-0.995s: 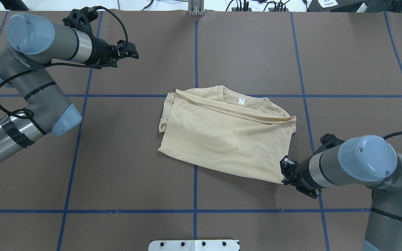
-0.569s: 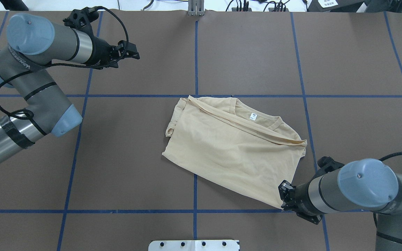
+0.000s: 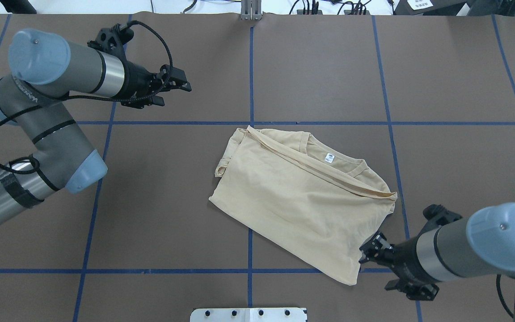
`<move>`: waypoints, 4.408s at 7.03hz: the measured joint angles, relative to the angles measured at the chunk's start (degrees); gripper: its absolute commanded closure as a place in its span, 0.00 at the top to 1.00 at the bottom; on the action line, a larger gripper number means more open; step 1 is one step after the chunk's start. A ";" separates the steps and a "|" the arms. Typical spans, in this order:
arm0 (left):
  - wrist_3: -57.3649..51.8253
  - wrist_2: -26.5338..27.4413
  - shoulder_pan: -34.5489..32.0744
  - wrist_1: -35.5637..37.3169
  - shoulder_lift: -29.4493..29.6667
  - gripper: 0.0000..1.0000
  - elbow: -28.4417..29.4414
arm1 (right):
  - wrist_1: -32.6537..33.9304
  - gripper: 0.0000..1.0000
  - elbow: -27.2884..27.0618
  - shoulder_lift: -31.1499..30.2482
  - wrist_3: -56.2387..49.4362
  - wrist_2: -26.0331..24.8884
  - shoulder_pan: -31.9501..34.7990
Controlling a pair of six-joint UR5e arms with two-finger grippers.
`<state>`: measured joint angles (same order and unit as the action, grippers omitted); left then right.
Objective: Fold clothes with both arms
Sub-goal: 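Release the shirt and raise the right gripper while the left gripper reaches the shirt, then pinch the shirt corner with the left gripper and rotate the shirt upright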
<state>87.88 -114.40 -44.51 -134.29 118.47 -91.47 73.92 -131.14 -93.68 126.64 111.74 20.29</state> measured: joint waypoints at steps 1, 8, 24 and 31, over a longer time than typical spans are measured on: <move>3.80 0.81 3.16 0.49 -1.37 0.89 -2.79 | 0.00 1.00 2.09 2.14 -4.38 2.51 6.81; 12.37 15.40 21.05 14.46 -3.26 0.79 -8.11 | -0.71 1.00 29.94 21.49 -32.51 5.49 29.49; 12.32 15.35 22.45 14.41 -2.28 0.00 -5.83 | -0.80 1.00 32.91 22.49 -33.21 4.98 29.54; 4.23 15.49 17.17 14.34 -2.77 0.00 -5.69 | -0.80 1.00 33.42 22.58 -33.22 4.96 29.55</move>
<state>92.11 -98.91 -27.34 -119.95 115.70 -97.16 73.13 -97.72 -71.11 93.42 116.70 49.83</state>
